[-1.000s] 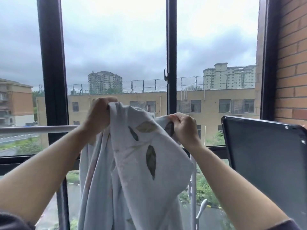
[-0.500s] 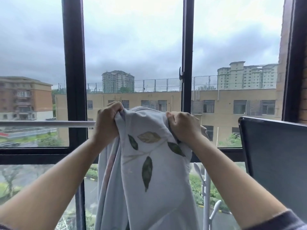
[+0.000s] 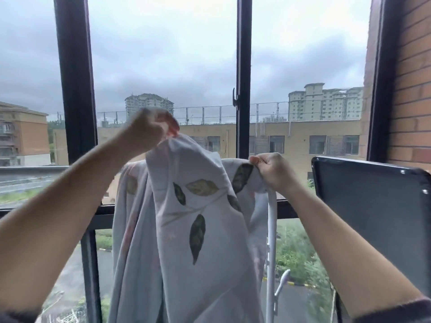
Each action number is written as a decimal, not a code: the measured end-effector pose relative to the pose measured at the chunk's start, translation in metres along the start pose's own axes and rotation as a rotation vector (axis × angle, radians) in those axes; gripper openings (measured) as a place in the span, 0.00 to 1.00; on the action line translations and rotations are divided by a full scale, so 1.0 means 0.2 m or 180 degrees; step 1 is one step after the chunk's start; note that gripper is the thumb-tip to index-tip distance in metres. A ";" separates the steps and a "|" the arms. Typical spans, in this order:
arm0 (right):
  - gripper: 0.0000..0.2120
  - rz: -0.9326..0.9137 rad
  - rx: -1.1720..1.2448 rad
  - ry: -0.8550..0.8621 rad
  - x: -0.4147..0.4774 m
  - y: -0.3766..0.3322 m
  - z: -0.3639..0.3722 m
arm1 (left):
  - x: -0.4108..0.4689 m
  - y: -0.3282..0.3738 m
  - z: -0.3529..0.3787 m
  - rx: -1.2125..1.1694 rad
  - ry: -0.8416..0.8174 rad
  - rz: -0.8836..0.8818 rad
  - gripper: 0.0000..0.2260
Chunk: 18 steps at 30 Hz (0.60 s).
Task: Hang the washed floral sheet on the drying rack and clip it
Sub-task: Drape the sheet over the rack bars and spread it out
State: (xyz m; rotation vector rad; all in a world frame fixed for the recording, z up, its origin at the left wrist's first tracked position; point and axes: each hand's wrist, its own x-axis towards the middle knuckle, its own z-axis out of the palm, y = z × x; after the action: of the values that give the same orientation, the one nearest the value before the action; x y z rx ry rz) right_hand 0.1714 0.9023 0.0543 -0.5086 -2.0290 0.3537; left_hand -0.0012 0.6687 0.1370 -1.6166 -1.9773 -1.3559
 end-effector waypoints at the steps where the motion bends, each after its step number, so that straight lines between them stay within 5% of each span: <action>1: 0.23 -0.0122 -0.0360 0.0058 0.00 -0.02 0.00 | 0.01 0.04 0.07 0.0233 0.0122 0.0143 0.14; 5: 0.13 0.0046 -0.0748 0.0246 0.06 -0.07 0.01 | -0.01 0.17 0.37 0.1726 -0.0190 0.0996 0.05; 11: 0.14 0.0741 0.0421 0.0319 0.28 -0.15 -0.12 | 0.04 0.26 0.70 0.3060 -0.0284 0.0052 0.43; 15: 0.18 0.0825 0.0792 0.0274 0.32 -0.17 -0.12 | 0.11 0.31 0.77 0.2977 -0.0015 -0.0145 0.16; 18: 0.22 0.0693 0.0857 0.0265 0.31 -0.13 -0.12 | 0.15 0.32 0.68 0.2056 0.0044 -0.0194 0.11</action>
State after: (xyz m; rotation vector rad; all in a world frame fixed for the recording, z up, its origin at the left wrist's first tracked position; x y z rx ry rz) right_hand 0.1595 0.9111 0.1236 -0.5662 -1.8142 0.7152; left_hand 0.0914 0.7895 0.1159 -1.2378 -2.1569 -0.6237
